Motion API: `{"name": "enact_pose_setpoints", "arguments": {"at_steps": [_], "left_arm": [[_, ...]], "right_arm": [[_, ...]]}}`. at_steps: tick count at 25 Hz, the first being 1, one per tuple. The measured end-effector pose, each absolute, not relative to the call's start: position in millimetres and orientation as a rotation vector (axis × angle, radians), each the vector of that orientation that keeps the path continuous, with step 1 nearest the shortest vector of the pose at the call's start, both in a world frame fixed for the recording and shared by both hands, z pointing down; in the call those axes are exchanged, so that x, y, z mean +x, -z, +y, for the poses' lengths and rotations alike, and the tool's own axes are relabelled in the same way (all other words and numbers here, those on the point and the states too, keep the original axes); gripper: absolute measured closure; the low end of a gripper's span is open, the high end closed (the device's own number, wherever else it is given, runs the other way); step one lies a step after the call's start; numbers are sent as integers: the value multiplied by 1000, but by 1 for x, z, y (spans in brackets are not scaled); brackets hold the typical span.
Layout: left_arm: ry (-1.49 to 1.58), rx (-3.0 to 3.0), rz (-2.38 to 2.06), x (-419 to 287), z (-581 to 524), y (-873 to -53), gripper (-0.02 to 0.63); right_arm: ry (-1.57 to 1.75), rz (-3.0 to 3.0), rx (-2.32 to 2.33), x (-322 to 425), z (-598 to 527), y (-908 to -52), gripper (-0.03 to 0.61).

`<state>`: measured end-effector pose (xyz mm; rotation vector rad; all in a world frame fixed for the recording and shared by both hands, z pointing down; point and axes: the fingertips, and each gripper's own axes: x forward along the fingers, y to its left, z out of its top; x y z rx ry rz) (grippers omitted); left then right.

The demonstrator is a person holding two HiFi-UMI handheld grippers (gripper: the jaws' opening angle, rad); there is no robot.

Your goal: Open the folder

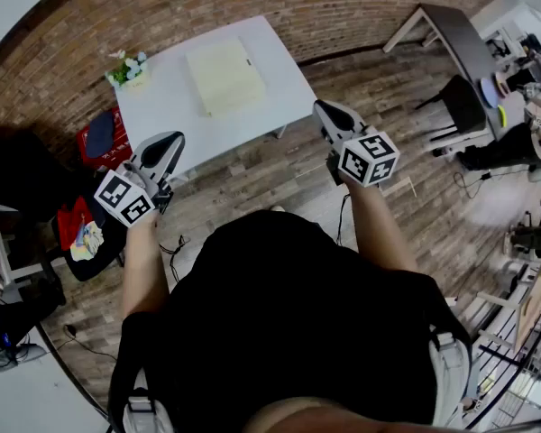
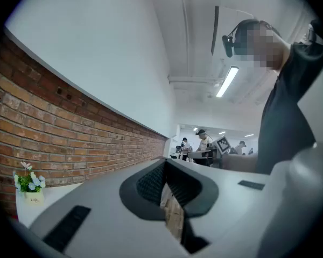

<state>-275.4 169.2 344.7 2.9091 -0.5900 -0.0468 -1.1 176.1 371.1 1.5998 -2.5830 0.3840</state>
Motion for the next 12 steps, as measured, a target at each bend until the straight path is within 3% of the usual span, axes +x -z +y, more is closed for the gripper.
{"name": "enact_pose_setpoints", "arguments": {"at_steps": [12], "left_arm": [[81,2913,-508,-275,163,-341,600]], "right_arm": [[-413,-2535,1644,-2,189,-367,554]]}}
